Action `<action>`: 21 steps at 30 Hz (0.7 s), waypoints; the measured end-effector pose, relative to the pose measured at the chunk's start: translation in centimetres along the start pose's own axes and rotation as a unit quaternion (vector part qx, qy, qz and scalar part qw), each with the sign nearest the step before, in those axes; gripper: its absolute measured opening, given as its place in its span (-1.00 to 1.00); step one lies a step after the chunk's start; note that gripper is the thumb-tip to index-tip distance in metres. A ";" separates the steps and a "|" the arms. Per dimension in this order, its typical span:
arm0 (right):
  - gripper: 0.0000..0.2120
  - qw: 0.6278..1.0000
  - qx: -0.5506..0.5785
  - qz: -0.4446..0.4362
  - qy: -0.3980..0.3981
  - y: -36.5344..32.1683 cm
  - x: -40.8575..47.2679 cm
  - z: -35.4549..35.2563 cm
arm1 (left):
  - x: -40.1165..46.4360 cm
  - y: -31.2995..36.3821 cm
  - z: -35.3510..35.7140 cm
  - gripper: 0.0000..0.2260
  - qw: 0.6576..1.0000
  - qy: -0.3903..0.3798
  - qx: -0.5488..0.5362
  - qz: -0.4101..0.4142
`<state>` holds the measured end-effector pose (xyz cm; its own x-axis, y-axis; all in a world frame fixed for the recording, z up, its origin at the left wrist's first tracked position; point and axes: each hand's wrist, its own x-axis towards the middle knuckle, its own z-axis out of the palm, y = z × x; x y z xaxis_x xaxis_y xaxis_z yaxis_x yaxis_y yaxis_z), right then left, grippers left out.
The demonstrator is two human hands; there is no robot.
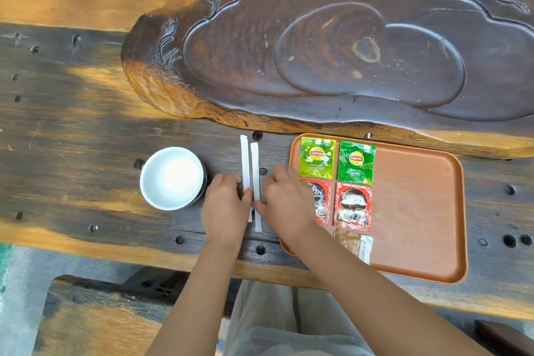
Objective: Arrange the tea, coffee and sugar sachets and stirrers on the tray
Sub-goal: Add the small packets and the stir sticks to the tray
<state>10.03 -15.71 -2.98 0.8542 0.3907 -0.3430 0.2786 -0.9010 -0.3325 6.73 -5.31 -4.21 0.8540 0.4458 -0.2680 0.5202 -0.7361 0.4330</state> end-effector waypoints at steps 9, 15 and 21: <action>-0.60 0.995 0.023 0.093 -0.042 -1.6 0.0 1.2 | 0.8 -0.7 0.5 -0.82 0.998 -0.010 -0.021 -0.056; -0.92 0.993 0.039 0.097 -0.057 -2.2 0.2 0.9 | 1.1 -0.1 -0.2 -0.92 0.995 -0.032 -0.028 -0.093; -0.85 0.980 0.131 0.143 -0.036 -0.6 -0.4 -0.1 | 0.6 0.2 -0.9 -0.99 0.993 -0.033 -0.031 -0.106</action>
<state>9.61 -15.33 -2.55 0.8454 0.1491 -0.5129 -0.0989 -0.9000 -0.4246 7.34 -4.76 -3.48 0.7249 0.5514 -0.4128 0.6886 -0.5958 0.4134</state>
